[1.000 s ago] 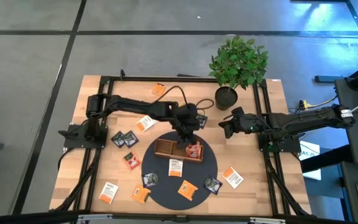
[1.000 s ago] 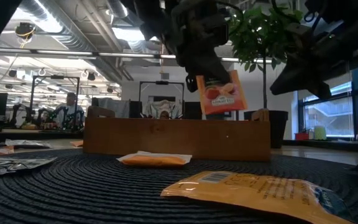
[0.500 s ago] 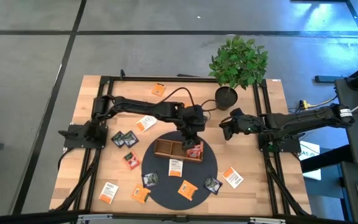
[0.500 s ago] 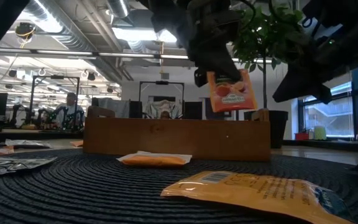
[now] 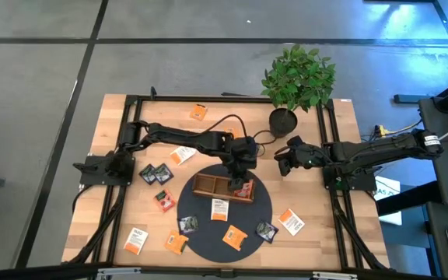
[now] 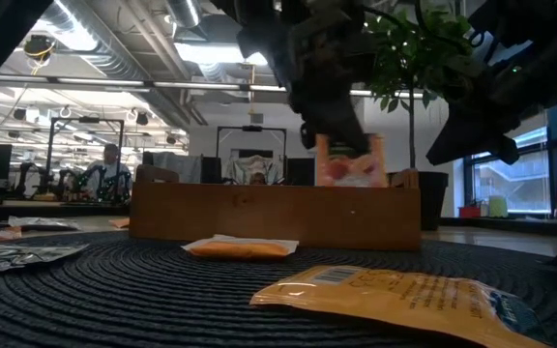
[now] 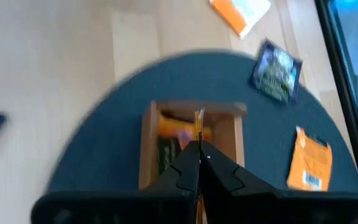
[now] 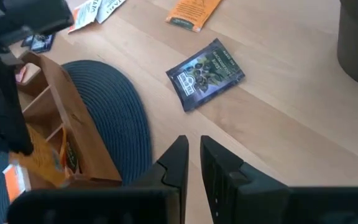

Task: Pick & Place Tea
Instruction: Put the orange tea bag into the right section of the wooden organizer

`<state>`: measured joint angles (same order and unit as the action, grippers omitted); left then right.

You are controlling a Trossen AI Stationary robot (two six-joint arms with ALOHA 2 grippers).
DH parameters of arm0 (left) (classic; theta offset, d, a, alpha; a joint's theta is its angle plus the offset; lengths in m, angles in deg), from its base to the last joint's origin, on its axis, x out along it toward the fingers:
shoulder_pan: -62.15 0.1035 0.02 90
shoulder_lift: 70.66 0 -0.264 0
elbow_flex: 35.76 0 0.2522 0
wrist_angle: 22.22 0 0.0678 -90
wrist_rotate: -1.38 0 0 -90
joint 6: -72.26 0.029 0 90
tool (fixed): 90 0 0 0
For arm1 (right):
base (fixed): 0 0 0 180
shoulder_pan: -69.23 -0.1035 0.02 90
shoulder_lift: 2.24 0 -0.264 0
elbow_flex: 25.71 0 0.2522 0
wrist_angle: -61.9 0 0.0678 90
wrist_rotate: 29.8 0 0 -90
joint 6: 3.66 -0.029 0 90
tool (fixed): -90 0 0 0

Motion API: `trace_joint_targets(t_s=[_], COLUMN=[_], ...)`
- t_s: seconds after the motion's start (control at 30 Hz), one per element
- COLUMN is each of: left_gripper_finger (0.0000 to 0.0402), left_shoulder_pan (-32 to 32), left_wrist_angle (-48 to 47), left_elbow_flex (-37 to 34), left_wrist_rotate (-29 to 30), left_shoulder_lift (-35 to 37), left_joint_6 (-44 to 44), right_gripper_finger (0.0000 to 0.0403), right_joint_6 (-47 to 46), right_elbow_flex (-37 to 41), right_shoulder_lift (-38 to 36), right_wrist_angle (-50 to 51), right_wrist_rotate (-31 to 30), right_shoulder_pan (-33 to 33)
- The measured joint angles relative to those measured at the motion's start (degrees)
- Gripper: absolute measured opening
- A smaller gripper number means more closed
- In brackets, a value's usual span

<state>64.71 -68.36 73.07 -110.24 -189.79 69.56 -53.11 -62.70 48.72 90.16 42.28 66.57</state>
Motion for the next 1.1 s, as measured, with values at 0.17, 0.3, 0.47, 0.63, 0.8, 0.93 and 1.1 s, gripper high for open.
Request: trace_joint_targets(t_s=[0.17,0.3,0.47,0.63,0.8,0.93,1.1], left_gripper_finger=[0.0003,0.0003,0.0003,0.0004,0.0011,0.003,0.0071], left_shoulder_pan=[-0.3,-0.62,-1.37,-1.4,-1.4,-1.42,-1.42], left_wrist_angle=[0.53,0.78,1.06,0.89,0.86,0.86,0.85], left_elbow_flex=[0.0,0.07,0.05,0.04,0.04,0.04,0.04], left_wrist_rotate=[-0.02,-0.03,0.43,0.54,0.46,-0.04,-0.09], left_shoulder_lift=[-0.89,-1.61,-1.57,-1.57,-1.57,-1.57,-1.57], left_joint_6=[0.02,1.76,1.99,1.53,1.51,1.07,1.05], right_gripper_finger=[0.0046,0.0046,0.0046,0.0046,0.0046,0.0046,0.0046], right_joint_6=[-0.89,-0.84,-0.81,-0.76,-0.33,0.33,0.35], right_elbow_flex=[0.0,0.0,0.0,0.0,0.0,0.0,0.0], right_shoulder_lift=[0.0,0.0,0.0,0.0,0.0,0.0,0.0], right_wrist_angle=[-0.04,0.09,0.14,0.16,0.25,0.25,0.25], right_wrist_rotate=[-0.01,-0.01,-0.01,-0.01,-0.02,-0.03,-0.03], right_shoulder_pan=[0.0,0.0,0.02,0.02,0.01,0.01,0.0])
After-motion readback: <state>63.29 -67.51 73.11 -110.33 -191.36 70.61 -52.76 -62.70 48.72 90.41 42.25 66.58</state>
